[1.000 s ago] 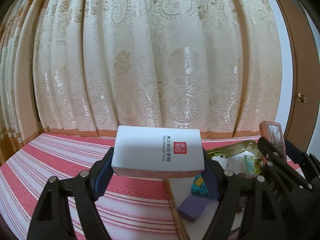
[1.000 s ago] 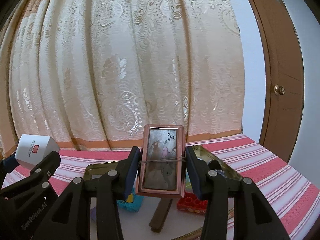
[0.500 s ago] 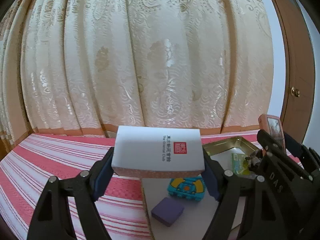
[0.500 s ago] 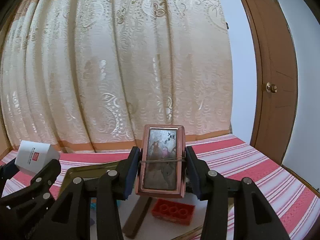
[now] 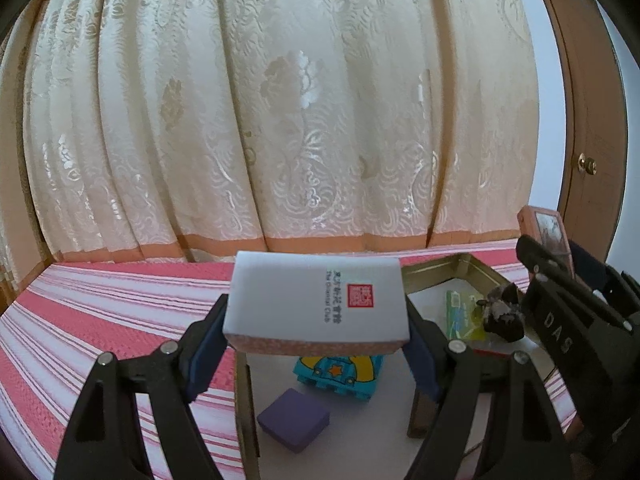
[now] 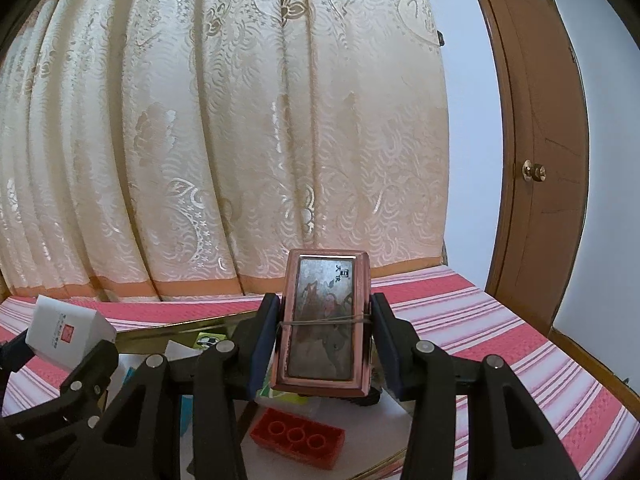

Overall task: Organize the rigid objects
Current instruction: 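Carry the white box and copper picture box over the gold tray with both tools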

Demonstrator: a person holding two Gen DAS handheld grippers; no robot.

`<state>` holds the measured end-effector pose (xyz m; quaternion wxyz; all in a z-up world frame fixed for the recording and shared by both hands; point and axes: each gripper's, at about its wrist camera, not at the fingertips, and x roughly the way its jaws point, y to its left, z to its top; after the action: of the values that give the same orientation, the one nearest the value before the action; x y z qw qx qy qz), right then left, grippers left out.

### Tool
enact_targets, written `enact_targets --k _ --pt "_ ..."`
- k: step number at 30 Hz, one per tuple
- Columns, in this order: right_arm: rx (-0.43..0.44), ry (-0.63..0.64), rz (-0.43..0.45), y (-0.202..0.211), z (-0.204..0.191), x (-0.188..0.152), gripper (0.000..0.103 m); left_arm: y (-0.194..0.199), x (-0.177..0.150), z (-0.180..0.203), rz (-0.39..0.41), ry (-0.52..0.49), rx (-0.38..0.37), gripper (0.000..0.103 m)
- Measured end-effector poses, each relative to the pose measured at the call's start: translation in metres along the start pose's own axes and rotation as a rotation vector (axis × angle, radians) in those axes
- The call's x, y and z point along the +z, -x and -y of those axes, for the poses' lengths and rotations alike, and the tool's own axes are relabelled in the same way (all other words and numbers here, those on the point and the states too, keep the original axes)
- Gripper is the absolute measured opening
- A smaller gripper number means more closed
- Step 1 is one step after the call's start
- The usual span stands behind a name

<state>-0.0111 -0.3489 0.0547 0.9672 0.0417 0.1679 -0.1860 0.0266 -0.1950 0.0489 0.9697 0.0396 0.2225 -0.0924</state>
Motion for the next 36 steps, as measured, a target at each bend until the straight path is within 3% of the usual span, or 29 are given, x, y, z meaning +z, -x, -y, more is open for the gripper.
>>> enact_targets --k 25,36 --pt "0.026 0.020 -0.126 -0.029 0.000 -0.008 0.049 -0.032 -0.006 0.010 -0.156 0.002 0.028 0.079" --pt "0.039 0.028 -0.180 -0.039 -0.007 -0.012 0.049 -0.039 -0.010 0.011 -0.188 -0.006 0.030 0.079"
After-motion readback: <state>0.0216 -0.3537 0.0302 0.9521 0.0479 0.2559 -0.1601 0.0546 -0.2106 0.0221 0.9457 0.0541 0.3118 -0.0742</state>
